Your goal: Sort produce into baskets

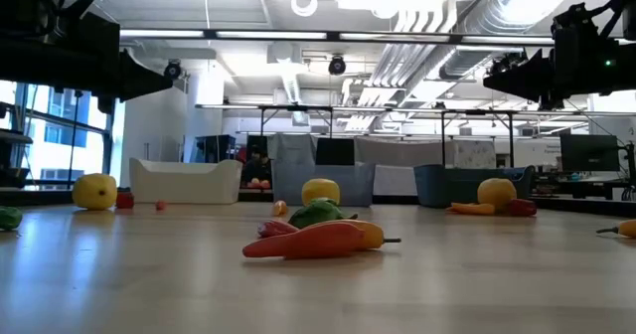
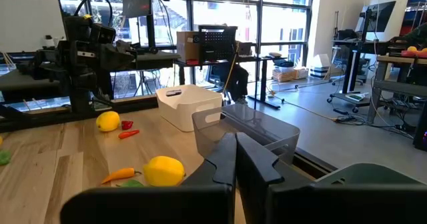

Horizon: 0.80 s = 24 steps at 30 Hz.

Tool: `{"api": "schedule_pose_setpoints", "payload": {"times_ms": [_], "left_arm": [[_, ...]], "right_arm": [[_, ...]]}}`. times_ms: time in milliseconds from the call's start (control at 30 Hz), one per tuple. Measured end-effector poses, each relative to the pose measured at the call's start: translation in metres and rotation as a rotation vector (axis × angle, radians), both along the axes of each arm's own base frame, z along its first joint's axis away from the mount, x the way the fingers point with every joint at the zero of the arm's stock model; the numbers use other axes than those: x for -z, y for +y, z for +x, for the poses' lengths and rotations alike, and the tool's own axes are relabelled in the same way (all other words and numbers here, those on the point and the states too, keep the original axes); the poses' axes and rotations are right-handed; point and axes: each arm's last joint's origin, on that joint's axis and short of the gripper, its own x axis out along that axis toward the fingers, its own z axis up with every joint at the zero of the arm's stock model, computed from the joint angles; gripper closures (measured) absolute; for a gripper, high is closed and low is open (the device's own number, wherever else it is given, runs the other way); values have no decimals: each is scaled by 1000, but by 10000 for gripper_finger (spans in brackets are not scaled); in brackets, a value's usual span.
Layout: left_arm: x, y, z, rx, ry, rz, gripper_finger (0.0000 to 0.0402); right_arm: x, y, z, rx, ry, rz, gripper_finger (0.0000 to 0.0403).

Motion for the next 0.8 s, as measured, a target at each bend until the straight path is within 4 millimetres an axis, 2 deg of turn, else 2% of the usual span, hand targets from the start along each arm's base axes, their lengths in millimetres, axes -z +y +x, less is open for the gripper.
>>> {"api": "schedule_pose_setpoints", "payload": {"times_ms": [800], "left_arm": [[-1, 0, 0, 0, -14, 6, 401]], "right_arm": [[0, 0, 0, 0, 0, 0, 403]]}}
